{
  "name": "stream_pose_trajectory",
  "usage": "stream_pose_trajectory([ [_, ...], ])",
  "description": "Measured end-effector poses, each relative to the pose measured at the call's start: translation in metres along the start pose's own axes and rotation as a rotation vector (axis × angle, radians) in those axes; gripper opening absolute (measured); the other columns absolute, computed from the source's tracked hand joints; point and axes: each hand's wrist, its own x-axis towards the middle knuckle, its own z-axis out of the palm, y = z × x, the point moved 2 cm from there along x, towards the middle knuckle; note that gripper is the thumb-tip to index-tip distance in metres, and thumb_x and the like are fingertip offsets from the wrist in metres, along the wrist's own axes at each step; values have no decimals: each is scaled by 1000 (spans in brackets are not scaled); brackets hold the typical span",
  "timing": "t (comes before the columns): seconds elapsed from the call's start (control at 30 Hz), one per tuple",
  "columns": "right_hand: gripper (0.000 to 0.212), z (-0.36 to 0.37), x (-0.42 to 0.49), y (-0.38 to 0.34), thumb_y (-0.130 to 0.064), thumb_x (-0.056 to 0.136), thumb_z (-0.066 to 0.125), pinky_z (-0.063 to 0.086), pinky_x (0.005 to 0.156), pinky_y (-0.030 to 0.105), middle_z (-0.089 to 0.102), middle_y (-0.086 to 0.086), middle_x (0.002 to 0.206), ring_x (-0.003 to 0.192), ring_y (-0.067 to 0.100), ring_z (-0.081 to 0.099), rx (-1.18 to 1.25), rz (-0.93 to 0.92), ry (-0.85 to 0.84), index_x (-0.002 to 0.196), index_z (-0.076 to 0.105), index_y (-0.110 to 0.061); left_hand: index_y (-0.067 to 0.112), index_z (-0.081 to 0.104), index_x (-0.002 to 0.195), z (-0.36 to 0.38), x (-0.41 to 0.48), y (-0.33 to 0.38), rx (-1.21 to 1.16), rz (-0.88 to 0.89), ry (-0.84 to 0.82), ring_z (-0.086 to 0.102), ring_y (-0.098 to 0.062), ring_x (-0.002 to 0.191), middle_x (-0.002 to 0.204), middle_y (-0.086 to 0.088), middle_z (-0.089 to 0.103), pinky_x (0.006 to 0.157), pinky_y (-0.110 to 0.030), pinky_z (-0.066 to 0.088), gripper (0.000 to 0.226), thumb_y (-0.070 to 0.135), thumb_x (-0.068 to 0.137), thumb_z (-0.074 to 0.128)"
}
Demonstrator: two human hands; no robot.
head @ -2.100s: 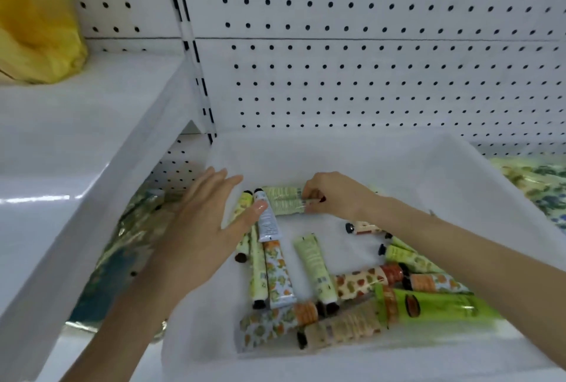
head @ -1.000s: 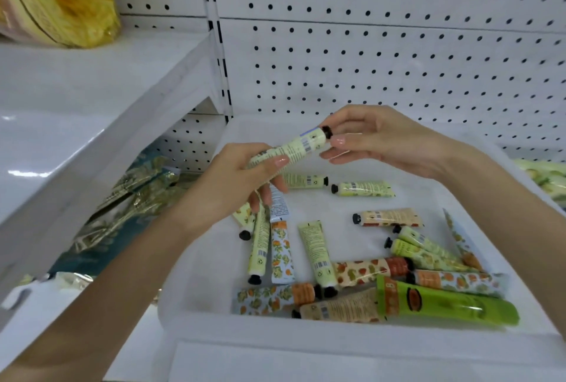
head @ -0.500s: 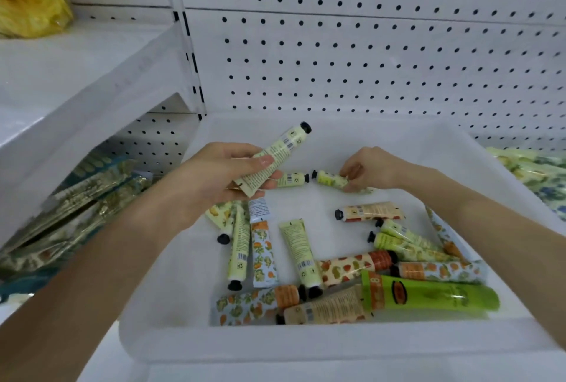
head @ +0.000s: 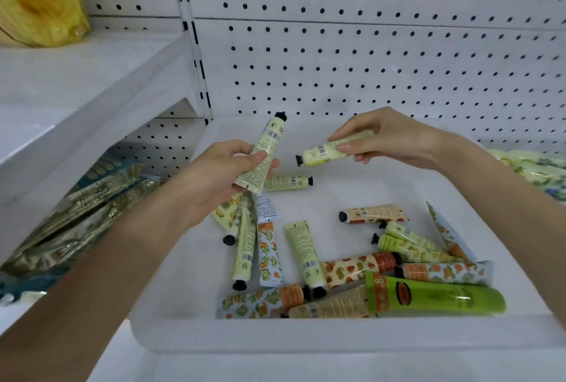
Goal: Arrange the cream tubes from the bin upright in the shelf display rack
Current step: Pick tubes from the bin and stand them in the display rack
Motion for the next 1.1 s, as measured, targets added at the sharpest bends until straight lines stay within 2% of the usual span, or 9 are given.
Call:
stream_pose_trajectory([
  [0.13, 26, 27, -5, -22, -7, 81, 69, 53, 70, 19, 65, 2, 99, 71, 12, 62, 58, -43, -177, 106, 70, -15, 7, 60, 105, 1, -2, 1, 24, 19, -40, 69, -13, 91, 100, -5, 74, 87, -31, 52, 16, 18, 94, 54],
  [0.2, 33, 37, -4, -27, -5, 82, 68, 55, 71, 22, 62, 6, 103, 72, 16, 64, 135, -52, -189, 113, 64, -16, 6, 60, 102, 2, -4, 1, 25, 6, -60, 68, -18, 88, 98, -10, 73, 90, -37, 53, 17, 20, 94, 55],
  [0.27, 40, 43, -3, -30, -4, 82, 67, 56, 70, 23, 64, 12, 99, 73, 20, 66, 239, -29, -184, 119, 56, -15, 4, 58, 103, 2, -7, 2, -27, -16, -83, 68, -28, 95, 105, -19, 70, 87, -43, 55, 20, 20, 93, 55],
  [0.4, 52, 50, -1, -27, -1, 81, 67, 58, 70, 25, 67, 17, 100, 75, 22, 68, 350, 23, -164, 128, 48, -14, 5, 56, 105, 4, -12, 4, -102, -48, -161, 69, -32, 97, 107, -18, 70, 79, -44, 58, 19, 20, 93, 54],
  [0.53, 46, 55, -1, -25, -1, 82, 66, 58, 74, 26, 67, 17, 111, 91, 26, 66, 311, -12, -218, 126, 54, -10, 8, 55, 100, 6, -13, 3, -69, -51, -221, 70, -30, 95, 104, -15, 72, 73, -40, 60, 17, 21, 89, 56],
  [0.73, 28, 59, 0, -26, -9, 85, 65, 58, 66, 23, 70, 13, 98, 79, 19, 67, 331, -11, -221, 112, 58, -10, 9, 52, 107, 7, -15, 3, 19, -5, -247, 71, -24, 93, 100, -9, 73, 67, -31, 60, 36, 16, 75, 66],
  [0.8, 22, 61, 1, -26, -18, 89, 62, 56, 61, 22, 70, 9, 92, 77, 19, 67, 300, -22, -179, 109, 58, -9, 7, 51, 112, 8, -16, 3, 33, -11, -258, 71, -24, 93, 102, -8, 73, 69, -31, 60, 40, 13, 76, 65],
  [0.9, 21, 63, 0, -29, -20, 92, 59, 55, 57, 23, 67, 10, 87, 69, 19, 65, 251, -106, -110, 107, 57, -6, 7, 54, 120, 10, -17, 4, 58, -14, -315, 70, -24, 95, 106, -8, 71, 72, -31, 59, 45, 14, 77, 64],
  [1.1, 20, 75, -6, -37, -16, 91, 59, 52, 53, 23, 62, 9, 94, 67, 14, 67, 113, -262, -146, 106, 56, -4, 10, 64, 101, 12, -21, 2, 275, -31, -446, 70, -25, 85, 91, -12, 73, 85, -39, 57, 27, 25, 79, 71],
])
